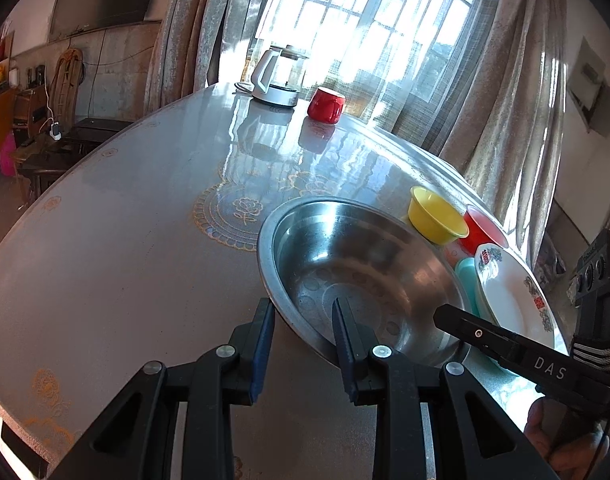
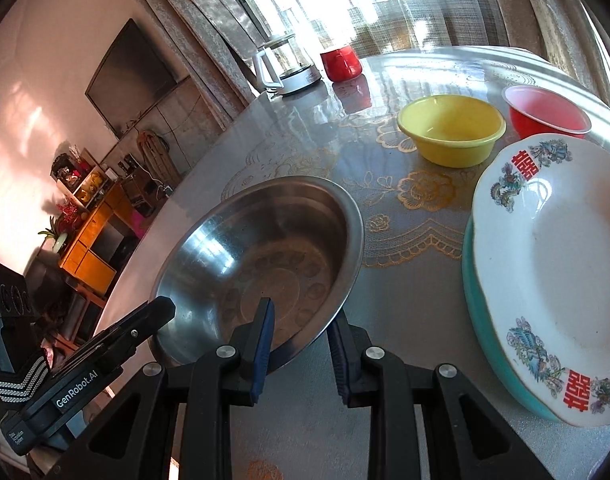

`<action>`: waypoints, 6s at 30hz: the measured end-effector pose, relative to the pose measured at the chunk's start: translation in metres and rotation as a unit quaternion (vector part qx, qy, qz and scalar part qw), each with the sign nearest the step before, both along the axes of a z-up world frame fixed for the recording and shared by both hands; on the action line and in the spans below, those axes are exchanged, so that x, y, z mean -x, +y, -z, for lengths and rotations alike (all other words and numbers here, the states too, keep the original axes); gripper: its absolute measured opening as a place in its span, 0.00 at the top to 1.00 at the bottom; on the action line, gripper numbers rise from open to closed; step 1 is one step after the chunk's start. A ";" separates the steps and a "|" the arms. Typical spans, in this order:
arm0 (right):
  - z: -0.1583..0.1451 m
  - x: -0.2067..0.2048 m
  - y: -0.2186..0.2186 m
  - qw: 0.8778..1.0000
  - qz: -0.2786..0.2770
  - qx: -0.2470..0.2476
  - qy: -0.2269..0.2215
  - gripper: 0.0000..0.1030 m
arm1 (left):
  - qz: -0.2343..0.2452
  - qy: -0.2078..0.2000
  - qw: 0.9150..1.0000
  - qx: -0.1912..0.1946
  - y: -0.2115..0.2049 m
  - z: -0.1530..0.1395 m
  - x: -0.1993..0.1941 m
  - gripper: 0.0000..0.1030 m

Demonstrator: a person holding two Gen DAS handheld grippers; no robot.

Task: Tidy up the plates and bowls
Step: 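Grasp the steel bowl rim with the right gripper and slide it across the table, then release the steel bowl and move the right gripper to the yellow bowl, then grasp the yellow bowl rim with the right gripper and lift it, then carry the yellow bowl over the steel bowl and lower it inside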

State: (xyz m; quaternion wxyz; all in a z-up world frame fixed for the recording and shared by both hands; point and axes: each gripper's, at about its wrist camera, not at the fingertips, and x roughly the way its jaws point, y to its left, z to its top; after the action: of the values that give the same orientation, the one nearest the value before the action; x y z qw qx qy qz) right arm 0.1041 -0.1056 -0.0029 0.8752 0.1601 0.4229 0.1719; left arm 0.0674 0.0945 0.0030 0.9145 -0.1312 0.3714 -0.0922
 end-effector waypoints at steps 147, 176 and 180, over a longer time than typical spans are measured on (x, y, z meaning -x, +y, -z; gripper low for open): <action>-0.001 -0.138 -0.049 0.993 0.022 0.098 0.059 0.75 | 0.096 0.089 0.991 0.028 -0.092 -0.005 -0.167 0.78; -0.046 -0.050 -0.037 0.999 0.012 0.012 -0.031 0.75 | 0.072 -0.003 0.997 0.031 -0.056 -0.050 -0.062 0.78; -0.047 -0.040 -0.029 0.999 0.000 0.001 -0.035 0.75 | 0.062 -0.006 0.998 0.032 -0.044 -0.049 -0.046 0.78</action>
State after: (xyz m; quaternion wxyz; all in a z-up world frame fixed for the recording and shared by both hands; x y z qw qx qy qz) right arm 0.1446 -0.1343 0.0442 0.8898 0.1532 0.3917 0.1769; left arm 0.1132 0.0500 0.0524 0.9046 -0.1366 0.3702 -0.1615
